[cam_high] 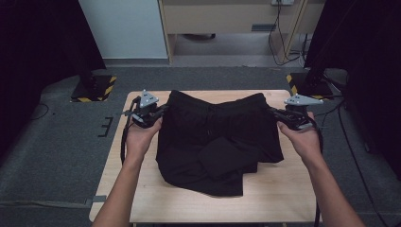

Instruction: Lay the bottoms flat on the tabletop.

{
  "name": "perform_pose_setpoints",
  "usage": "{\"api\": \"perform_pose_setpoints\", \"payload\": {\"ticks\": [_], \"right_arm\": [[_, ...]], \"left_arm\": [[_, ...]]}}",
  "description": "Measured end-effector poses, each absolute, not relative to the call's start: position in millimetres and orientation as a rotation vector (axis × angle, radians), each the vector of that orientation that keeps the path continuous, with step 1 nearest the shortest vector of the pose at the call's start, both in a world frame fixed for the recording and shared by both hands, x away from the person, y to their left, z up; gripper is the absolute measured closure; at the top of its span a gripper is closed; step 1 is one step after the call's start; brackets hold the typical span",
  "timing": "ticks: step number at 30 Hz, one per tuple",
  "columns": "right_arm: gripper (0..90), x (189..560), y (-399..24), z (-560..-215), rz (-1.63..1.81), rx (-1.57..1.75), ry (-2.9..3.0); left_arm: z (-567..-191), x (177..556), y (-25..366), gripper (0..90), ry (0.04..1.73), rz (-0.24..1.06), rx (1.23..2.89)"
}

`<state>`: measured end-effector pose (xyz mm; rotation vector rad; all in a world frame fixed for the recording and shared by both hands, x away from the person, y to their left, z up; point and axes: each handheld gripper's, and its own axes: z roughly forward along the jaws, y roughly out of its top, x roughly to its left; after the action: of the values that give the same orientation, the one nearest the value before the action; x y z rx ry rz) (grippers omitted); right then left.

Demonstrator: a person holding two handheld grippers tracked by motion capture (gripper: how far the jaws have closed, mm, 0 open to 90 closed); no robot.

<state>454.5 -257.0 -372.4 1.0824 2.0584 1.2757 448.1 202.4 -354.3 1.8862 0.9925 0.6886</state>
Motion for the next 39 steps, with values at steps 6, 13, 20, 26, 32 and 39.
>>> {"api": "perform_pose_setpoints", "payload": {"ticks": [6,13,20,26,32,39], "right_arm": [[89.5,458.4,-258.1,-351.5,1.278,1.076,2.032],[89.5,461.8,-262.2,-318.6,1.298,1.052,1.988],[89.5,463.2,-259.3,-308.6,1.292,1.040,1.990],[89.4,469.1,-257.3,-320.2,1.271,1.055,2.016],[89.4,472.9,-256.8,-332.6,1.272,1.068,2.029],[89.4,491.5,-254.6,-345.1,1.278,1.112,2.036]], "left_arm": [[-333.7,455.3,199.7,90.0,0.977,0.701,1.875],[-305.3,458.1,199.6,90.0,0.959,0.738,1.859],[-299.0,460.8,201.2,89.9,0.955,0.754,1.857],[-311.1,468.2,203.1,90.0,0.962,0.736,1.879],[-319.8,474.0,203.6,89.9,0.989,0.715,1.891],[-327.3,493.8,204.6,89.9,1.017,0.694,1.895]]}}
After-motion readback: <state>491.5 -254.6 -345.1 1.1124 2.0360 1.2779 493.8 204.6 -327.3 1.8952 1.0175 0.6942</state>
